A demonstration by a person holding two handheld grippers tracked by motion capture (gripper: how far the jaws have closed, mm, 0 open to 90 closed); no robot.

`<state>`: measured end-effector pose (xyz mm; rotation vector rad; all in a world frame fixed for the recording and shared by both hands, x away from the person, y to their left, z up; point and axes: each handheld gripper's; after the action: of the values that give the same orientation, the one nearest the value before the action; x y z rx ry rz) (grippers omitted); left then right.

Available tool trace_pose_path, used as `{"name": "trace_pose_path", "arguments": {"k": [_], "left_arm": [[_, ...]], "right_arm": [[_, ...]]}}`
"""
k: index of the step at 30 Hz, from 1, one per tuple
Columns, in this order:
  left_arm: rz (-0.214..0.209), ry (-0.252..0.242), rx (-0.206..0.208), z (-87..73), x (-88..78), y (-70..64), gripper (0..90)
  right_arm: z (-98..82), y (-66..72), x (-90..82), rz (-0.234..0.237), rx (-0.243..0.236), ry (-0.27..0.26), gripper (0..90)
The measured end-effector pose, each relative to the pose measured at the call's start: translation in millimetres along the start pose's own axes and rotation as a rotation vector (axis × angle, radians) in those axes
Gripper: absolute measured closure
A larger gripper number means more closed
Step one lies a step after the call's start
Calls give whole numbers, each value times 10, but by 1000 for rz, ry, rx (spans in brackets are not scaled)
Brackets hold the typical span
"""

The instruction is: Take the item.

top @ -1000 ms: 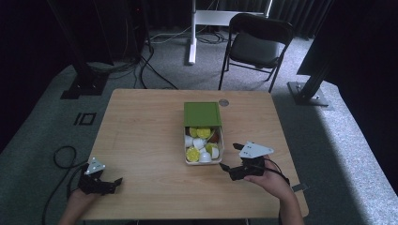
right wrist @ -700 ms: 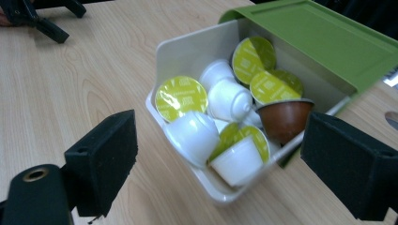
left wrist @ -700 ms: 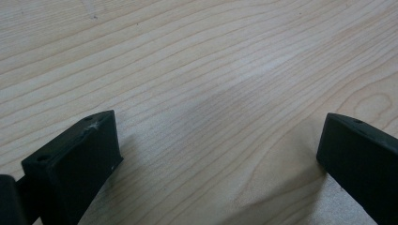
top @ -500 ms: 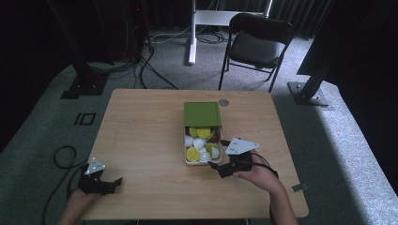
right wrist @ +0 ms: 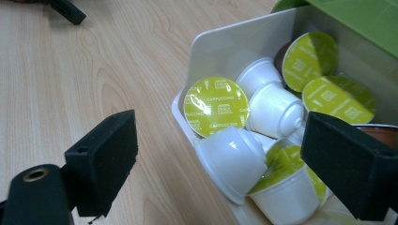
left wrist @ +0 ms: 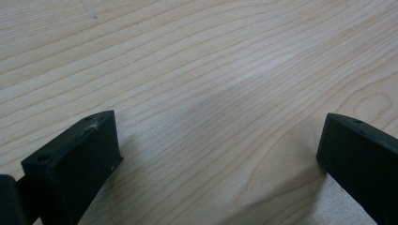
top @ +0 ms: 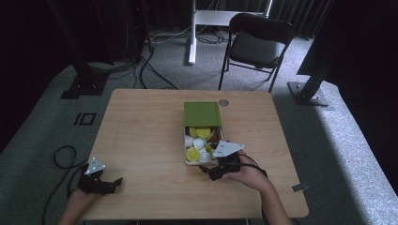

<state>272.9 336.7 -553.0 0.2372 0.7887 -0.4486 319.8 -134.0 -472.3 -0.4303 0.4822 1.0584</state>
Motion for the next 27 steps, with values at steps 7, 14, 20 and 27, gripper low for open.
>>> {"name": "trace_pose_path", "arguments": {"k": [7, 14, 20, 27], "left_arm": [[0, 0, 0, 0, 0, 0, 6], [0, 0, 0, 0, 0, 0, 5], [0, 0, 0, 0, 0, 0, 6], [0, 0, 0, 0, 0, 0, 5]], "right_arm": [[-39, 25, 130, 9, -11, 34, 135], [-69, 29, 218, -2, -26, 56, 182], [-96, 16, 284, -27, -45, 81, 261], [-94, -3, 352, -66, -59, 129, 369]]}}
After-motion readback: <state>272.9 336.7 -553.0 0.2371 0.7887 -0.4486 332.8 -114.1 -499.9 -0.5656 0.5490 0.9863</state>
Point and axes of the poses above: each handheld gripper's, and its own axes: x roughly forward along the jaws, z roughly out of its top, y roughly to its left, and after that the axes turned 2 degrees about z, right-handed
